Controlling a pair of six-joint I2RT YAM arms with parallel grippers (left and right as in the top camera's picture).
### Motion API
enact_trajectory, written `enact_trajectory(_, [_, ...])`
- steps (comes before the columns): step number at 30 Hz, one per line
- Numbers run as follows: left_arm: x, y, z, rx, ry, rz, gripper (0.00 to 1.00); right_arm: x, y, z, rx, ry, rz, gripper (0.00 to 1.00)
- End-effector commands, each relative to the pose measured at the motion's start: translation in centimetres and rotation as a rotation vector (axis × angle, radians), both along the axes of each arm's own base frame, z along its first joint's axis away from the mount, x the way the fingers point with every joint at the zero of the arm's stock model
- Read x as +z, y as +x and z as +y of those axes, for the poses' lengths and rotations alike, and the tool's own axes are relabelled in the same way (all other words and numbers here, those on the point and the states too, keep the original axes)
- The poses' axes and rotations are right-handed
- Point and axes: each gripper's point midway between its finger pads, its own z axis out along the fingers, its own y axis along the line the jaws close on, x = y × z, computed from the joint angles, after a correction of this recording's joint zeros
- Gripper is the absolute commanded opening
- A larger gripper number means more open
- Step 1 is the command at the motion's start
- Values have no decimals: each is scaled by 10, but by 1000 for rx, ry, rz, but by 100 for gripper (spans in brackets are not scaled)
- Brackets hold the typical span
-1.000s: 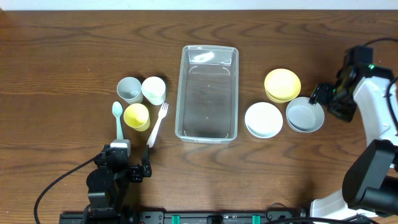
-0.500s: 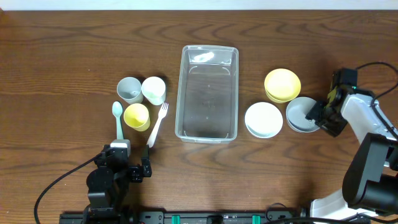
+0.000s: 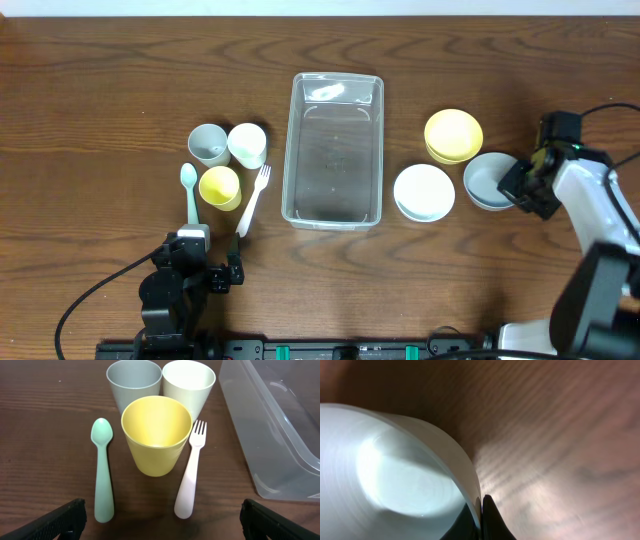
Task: Pack container
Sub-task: 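Carry the grey bowl into the clear container and release it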
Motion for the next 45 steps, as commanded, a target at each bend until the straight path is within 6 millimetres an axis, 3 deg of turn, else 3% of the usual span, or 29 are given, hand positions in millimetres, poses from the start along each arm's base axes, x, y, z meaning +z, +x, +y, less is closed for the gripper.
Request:
enact_trajectory(1, [-4,0,1,0,13,2,98,72,22,-2,19,-47,-203,1])
enact_trajectory(5, [-4,0,1,0,13,2,98,146,34,30,166,-46,-369,1])
enact_trajectory(8, [-4,0,1,0,13,2,98,184,40,72,309,-3,-433,2])
enact_trajectory(11, [-4,0,1,0,13,2,98,201,42,121,453,41,-428,2])
enact_trajectory(15, [-4,0,1,0,13,2,98,202,55,181,612,62,-392,1])
enact_trajectory(19, [-4,0,1,0,13,2,98,187,85,226,661,90,-353,2])
enact_trajectory(23, [-4,0,1,0,13,2,98,156,121,257,626,131,-314,1])
enact_trajectory(27, [-4,0,1,0,13,2,98,131,159,302,674,213,-341,2])
enact_trajectory(31, [-4,0,1,0,13,2,98,100,175,336,681,234,-310,2])
enact_trajectory(33, [-4,0,1,0,13,2,98,80,178,341,661,230,-277,1])
enact_trajectory(38, [-4,0,1,0,13,2,98,33,181,334,611,192,-192,2])
enact_trajectory(42, [-4,0,1,0,13,2,98,17,179,327,599,177,-150,2])
enact_trajectory(45, [-4,0,1,0,13,2,98,17,182,319,586,152,-150,1])
